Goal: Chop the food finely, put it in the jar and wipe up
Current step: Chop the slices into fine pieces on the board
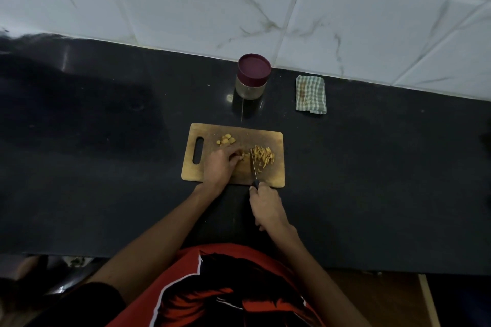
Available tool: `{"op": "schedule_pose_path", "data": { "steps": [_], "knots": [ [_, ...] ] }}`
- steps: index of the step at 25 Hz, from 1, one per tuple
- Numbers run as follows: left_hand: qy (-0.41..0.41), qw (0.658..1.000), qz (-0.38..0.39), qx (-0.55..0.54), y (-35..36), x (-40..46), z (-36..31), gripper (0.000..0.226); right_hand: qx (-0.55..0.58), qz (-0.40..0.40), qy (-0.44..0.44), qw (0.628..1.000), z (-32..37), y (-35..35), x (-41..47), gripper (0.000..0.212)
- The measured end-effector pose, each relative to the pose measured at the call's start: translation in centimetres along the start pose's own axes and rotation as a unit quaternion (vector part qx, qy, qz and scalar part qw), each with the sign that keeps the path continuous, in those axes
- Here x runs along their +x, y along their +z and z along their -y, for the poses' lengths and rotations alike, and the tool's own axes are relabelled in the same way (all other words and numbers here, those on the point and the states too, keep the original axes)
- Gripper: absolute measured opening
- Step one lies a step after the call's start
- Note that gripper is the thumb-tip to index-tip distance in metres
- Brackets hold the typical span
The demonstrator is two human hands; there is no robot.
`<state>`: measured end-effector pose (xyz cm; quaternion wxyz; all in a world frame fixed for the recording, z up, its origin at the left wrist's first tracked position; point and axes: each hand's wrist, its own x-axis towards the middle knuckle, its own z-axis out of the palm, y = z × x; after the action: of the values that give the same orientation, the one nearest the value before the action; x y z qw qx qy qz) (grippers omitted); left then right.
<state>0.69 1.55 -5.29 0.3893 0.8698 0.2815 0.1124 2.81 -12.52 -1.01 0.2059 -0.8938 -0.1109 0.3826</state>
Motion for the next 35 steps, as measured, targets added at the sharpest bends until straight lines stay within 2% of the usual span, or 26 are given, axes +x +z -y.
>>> {"op": "schedule_pose_path", "data": {
  "steps": [3,10,12,15,17,22,25,27,30,35],
  "knots": [
    [0.007,1.000,-0.003,-0.014,-0.4,-0.1,0.0,0.028,0.019,0.019,0.004,1.000,0.5,-0.1,0.0,0.028],
    [0.016,1.000,-0.006,0.009,0.0,0.1,0.4,0.025,0.161,0.046,0.021,0.986,-0.6,-0.2,-0.3,0.024],
    [0.015,1.000,-0.006,0.009,0.1,0.1,0.4,0.026,0.223,0.073,0.041,0.971,-1.2,-0.2,-0.5,0.023],
    [0.020,1.000,-0.013,0.007,0.0,0.1,0.4,0.027,0.344,0.124,0.068,0.928,-1.6,-0.8,-1.1,0.022],
    [0.027,1.000,-0.013,0.009,0.0,0.0,0.3,0.028,0.371,0.142,0.073,0.915,-1.6,-1.2,-1.5,0.021],
    [0.016,1.000,-0.007,0.006,0.1,0.2,0.5,0.026,0.339,0.127,0.062,0.930,-1.0,-1.1,-1.0,0.023],
    [0.011,1.000,0.001,-0.001,0.1,0.2,0.5,0.025,0.210,0.076,0.015,0.975,-0.8,-0.7,-0.4,0.026],
    [0.012,1.000,-0.006,0.002,0.2,0.2,0.5,0.024,0.133,0.055,-0.016,0.990,-0.4,-0.5,-0.1,0.025],
    [0.009,1.000,-0.016,0.003,0.3,0.2,0.5,0.022,0.078,0.043,-0.037,0.995,0.2,-0.4,0.3,0.027],
    [0.012,1.000,-0.013,0.010,0.4,0.3,0.5,0.021,0.057,0.033,-0.045,0.997,0.1,-0.2,0.7,0.029]
  ]
}}
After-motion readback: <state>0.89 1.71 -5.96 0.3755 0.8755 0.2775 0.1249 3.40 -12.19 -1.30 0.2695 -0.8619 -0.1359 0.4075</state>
